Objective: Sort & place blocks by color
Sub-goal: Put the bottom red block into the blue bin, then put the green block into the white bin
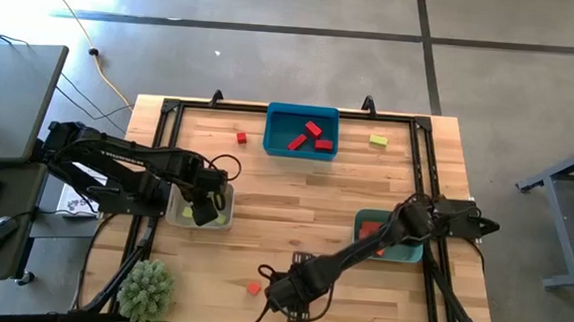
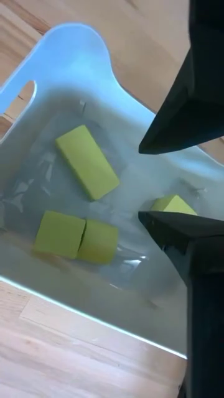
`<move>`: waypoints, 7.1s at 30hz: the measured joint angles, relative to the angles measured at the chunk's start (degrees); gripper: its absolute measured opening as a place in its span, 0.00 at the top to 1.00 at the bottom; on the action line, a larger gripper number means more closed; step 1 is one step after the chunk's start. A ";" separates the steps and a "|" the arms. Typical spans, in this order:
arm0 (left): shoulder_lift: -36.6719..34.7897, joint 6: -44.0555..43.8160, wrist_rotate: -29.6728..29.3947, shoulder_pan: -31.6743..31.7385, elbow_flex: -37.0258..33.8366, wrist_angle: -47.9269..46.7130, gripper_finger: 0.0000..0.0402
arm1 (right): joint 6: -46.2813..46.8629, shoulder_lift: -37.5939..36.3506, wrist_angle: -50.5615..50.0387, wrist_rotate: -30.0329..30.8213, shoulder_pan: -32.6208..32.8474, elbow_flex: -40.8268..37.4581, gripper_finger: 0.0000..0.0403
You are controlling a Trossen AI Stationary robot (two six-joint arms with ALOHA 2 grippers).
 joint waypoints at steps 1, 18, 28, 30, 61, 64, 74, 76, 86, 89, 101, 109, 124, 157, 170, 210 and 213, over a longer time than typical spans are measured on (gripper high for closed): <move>0.00 -0.04 0.01 0.00 0.00 0.00 0.62 | 0.00 0.45 0.00 -0.02 0.11 0.00 0.39; 0.00 0.37 0.03 0.00 0.83 0.01 0.62 | 3.98 5.21 -1.01 0.58 0.32 0.13 0.40; 0.00 4.96 0.02 0.00 7.94 0.01 0.62 | 3.93 5.25 -1.45 -0.51 -0.82 0.17 0.75; 0.00 5.62 0.00 0.00 9.35 -0.02 0.62 | 3.47 5.25 -1.45 -1.08 -1.38 0.17 0.75; -0.02 29.51 -14.84 15.15 23.49 0.01 0.62 | -13.61 2.66 -7.32 4.84 -23.68 1.09 0.75; -0.02 31.28 -15.11 18.12 23.54 0.38 0.62 | -16.67 1.32 -6.79 5.83 -26.93 1.09 0.75; -0.02 33.53 -15.22 28.53 23.54 6.08 0.62 | -30.68 -2.24 -5.22 5.22 -39.10 1.24 0.75; -0.02 33.53 -15.22 30.59 23.54 6.82 0.62 | -32.99 -2.99 -4.71 4.43 -41.50 1.24 0.75; 0.11 33.06 -14.91 38.17 23.54 9.72 0.62 | -41.19 -5.58 -3.30 2.32 -52.28 1.25 0.75; 0.11 33.04 -14.80 39.72 23.54 10.12 0.62 | -43.17 -5.63 -3.23 1.18 -55.13 1.25 0.75; 0.11 32.83 -14.69 43.15 23.54 10.10 0.62 | -47.74 -5.15 -3.03 -4.63 -63.22 1.01 0.69; 0.13 30.05 -14.82 43.78 23.54 10.10 0.62 | -50.62 -4.74 -3.47 1.21 -64.51 0.96 0.48; 0.15 29.67 -14.87 43.76 23.54 10.40 0.62 | -49.06 -4.78 -17.29 8.34 -68.28 1.40 0.48; 0.15 26.99 -15.22 43.76 23.54 10.45 0.62 | -40.59 -15.43 -28.71 3.30 -79.56 -0.21 0.49; 0.15 28.96 -16.18 43.76 23.54 15.42 0.62 | -44.17 -29.52 -12.09 3.47 -83.80 -28.30 0.49; 0.15 28.55 -16.22 43.75 23.54 18.03 0.62 | -55.02 -22.68 7.98 8.37 -84.07 -47.04 0.56; 0.15 28.54 -16.22 43.74 23.54 18.05 0.62 | -53.57 -22.68 7.92 8.04 -84.00 -47.04 0.67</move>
